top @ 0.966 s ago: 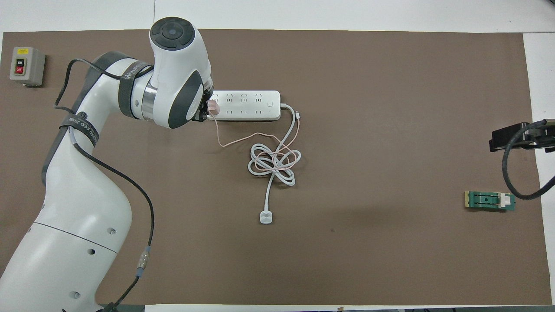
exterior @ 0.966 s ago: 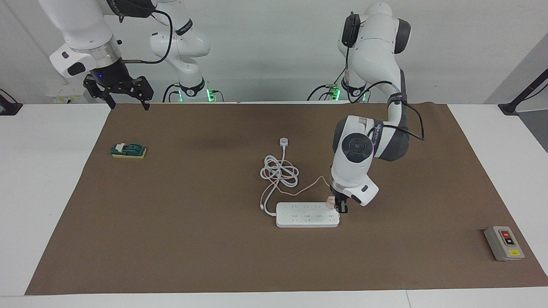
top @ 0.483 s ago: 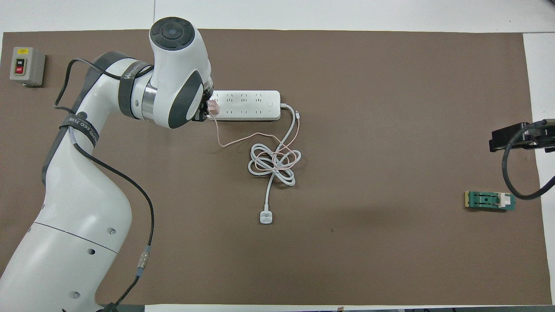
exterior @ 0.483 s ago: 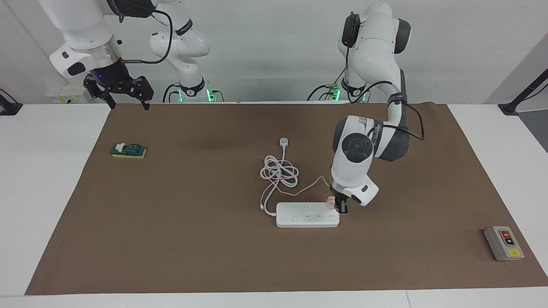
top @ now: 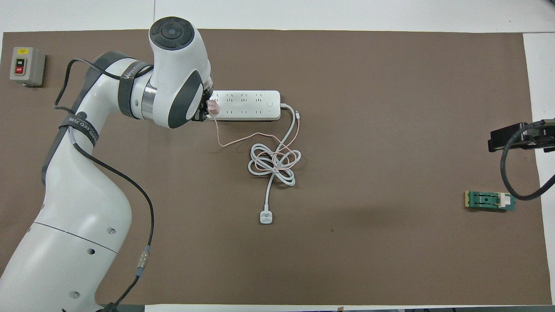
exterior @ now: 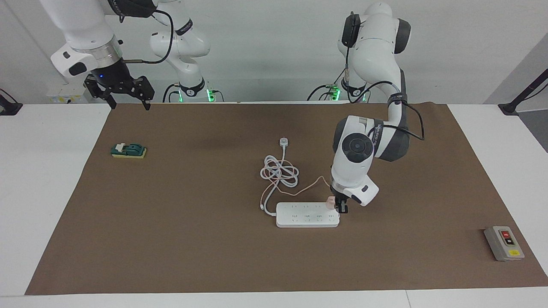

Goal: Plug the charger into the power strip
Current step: 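Press the charger into the nearest power strip socket with the left gripper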

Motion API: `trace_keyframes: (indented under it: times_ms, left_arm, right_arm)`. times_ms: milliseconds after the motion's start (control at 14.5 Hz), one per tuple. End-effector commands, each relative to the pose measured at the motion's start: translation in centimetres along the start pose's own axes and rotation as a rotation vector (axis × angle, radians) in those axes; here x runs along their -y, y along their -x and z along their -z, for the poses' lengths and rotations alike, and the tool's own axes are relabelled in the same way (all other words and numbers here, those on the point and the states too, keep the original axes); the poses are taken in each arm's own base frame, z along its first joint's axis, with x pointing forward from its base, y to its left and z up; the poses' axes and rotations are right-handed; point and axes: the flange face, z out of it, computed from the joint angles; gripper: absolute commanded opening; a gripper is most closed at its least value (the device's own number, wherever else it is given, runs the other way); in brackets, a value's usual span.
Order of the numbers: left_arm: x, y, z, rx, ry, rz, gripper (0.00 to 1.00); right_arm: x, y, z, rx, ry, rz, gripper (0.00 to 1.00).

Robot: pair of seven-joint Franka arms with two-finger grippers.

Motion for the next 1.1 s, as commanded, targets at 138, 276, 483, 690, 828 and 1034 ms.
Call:
trace_keyframes:
  times_ms: [138, 276, 483, 690, 828, 1034]
  left_arm:
    - [-0.4, -0.4, 0.4, 0.01, 0.006, -0.005, 0.0]
    - [-0.3, -0.7, 1.3, 0.012, 0.016, -0.001, 0.0]
    - [-0.3, -0.8, 1.5, 0.012, 0.019, 0.0, 0.0]
    - [-0.4, -0.7, 1.3, 0.014, 0.022, 0.0, 0.0]
    - [-0.4, -0.5, 0.8, 0.015, 0.02, 0.001, 0.0]
    - [-0.5, -0.4, 0.5, 0.015, 0.017, -0.001, 0.0]
  right_arm:
    - [0.1, 0.4, 0.2, -0.011, 0.004, 0.0, 1.0]
    - [0.1, 0.4, 0.2, -0.01, 0.004, 0.0, 1.0]
    - [0.1, 0.5, 0.1, -0.005, 0.004, 0.002, 1.0]
    - [0.1, 0.4, 0.2, -0.008, 0.004, 0.0, 1.0]
    - [0.1, 0.4, 0.2, -0.008, 0.004, -0.001, 1.0]
    - [0.1, 0.4, 0.2, -0.008, 0.004, 0.0, 1.0]
